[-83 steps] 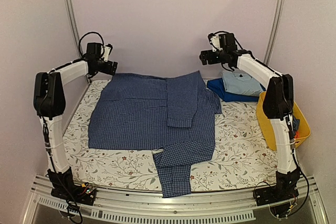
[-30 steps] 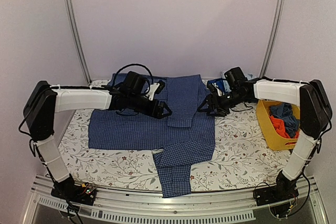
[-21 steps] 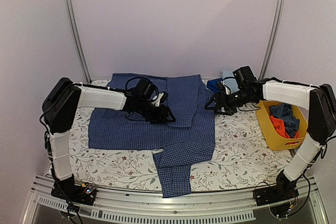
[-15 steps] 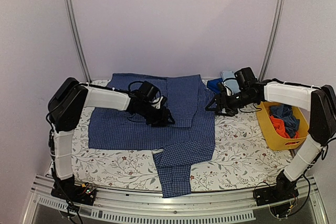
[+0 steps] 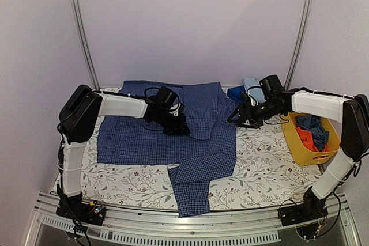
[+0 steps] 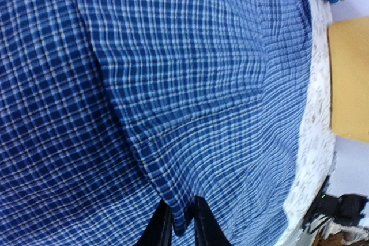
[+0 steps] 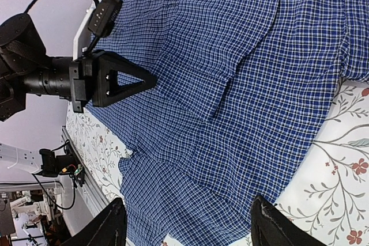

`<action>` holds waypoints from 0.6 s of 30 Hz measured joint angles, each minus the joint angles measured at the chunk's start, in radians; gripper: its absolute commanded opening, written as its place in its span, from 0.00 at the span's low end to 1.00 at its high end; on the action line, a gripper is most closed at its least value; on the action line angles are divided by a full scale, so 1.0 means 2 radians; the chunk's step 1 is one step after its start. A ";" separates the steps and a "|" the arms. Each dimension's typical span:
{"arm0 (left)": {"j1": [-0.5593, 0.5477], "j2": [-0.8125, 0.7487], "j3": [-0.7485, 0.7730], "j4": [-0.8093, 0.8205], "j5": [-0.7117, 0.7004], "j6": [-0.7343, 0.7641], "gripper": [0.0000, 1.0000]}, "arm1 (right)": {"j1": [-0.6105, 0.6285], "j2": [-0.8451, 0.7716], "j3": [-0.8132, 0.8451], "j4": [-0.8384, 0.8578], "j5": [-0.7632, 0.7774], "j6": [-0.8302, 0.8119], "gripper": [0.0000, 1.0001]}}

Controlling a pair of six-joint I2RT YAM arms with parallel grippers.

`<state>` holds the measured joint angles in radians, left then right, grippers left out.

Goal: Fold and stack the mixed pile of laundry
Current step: Adjust the flattened T-shirt at the center of the board.

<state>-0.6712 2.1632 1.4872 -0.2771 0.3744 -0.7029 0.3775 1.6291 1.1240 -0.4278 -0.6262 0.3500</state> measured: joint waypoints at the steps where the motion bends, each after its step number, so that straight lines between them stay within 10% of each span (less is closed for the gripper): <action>1: 0.001 0.001 0.006 0.001 0.002 0.000 0.00 | -0.001 0.000 0.000 0.000 0.000 0.000 0.72; 13: 0.100 0.007 0.123 0.091 0.018 0.047 0.00 | -0.007 -0.010 0.001 -0.013 0.009 -0.005 0.72; 18: 0.178 0.046 0.218 0.171 -0.027 0.051 0.57 | -0.007 -0.016 0.008 -0.023 0.013 -0.005 0.72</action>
<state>-0.3145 2.2559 1.9236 0.0650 0.3202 -0.6006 0.3630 1.5978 1.1408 -0.4740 -0.6003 0.3393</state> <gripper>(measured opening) 0.306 0.722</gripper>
